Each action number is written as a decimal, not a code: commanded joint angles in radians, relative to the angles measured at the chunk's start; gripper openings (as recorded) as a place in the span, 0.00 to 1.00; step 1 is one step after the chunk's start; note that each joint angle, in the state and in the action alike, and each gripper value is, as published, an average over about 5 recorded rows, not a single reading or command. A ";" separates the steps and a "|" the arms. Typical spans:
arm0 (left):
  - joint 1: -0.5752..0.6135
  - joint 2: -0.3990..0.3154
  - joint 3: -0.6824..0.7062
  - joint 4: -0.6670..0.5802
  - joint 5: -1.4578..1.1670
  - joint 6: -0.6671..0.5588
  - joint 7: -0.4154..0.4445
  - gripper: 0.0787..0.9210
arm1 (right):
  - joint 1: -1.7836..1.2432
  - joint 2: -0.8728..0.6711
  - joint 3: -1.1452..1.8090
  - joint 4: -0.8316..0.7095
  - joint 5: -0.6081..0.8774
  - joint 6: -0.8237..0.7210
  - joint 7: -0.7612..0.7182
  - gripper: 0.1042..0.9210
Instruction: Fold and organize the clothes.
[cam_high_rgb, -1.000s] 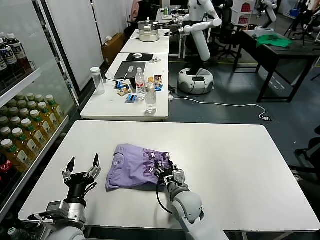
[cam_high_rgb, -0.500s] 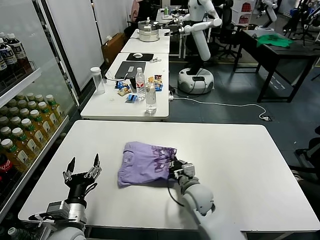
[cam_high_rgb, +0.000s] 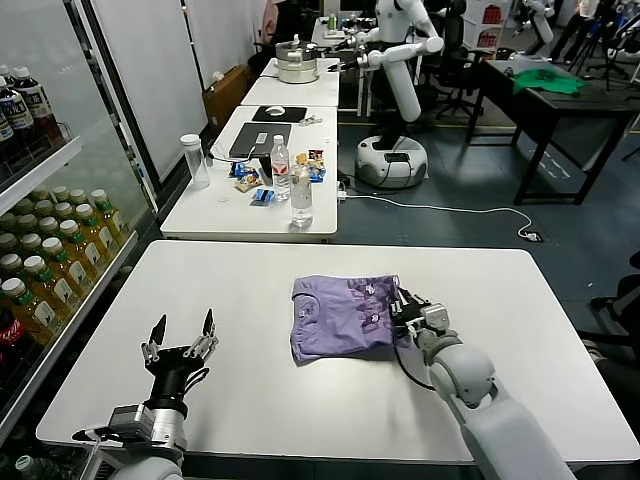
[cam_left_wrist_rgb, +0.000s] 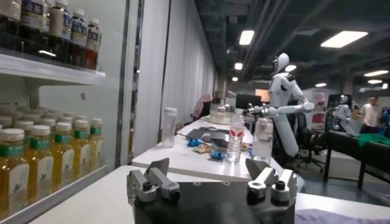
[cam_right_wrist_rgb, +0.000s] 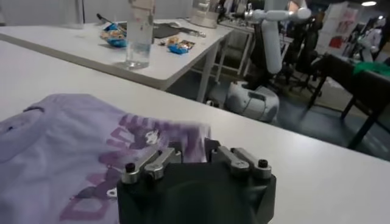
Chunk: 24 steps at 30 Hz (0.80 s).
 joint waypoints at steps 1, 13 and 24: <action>0.004 -0.014 0.040 -0.004 0.031 -0.001 0.011 0.88 | -0.254 -0.076 0.190 0.173 -0.066 0.241 0.034 0.34; 0.016 -0.018 0.048 -0.015 0.033 -0.006 0.066 0.88 | -0.653 -0.067 0.487 0.458 -0.044 0.292 -0.043 0.76; 0.022 -0.015 0.051 -0.019 0.031 -0.008 0.116 0.88 | -0.670 -0.025 0.479 0.472 -0.055 0.344 0.005 0.88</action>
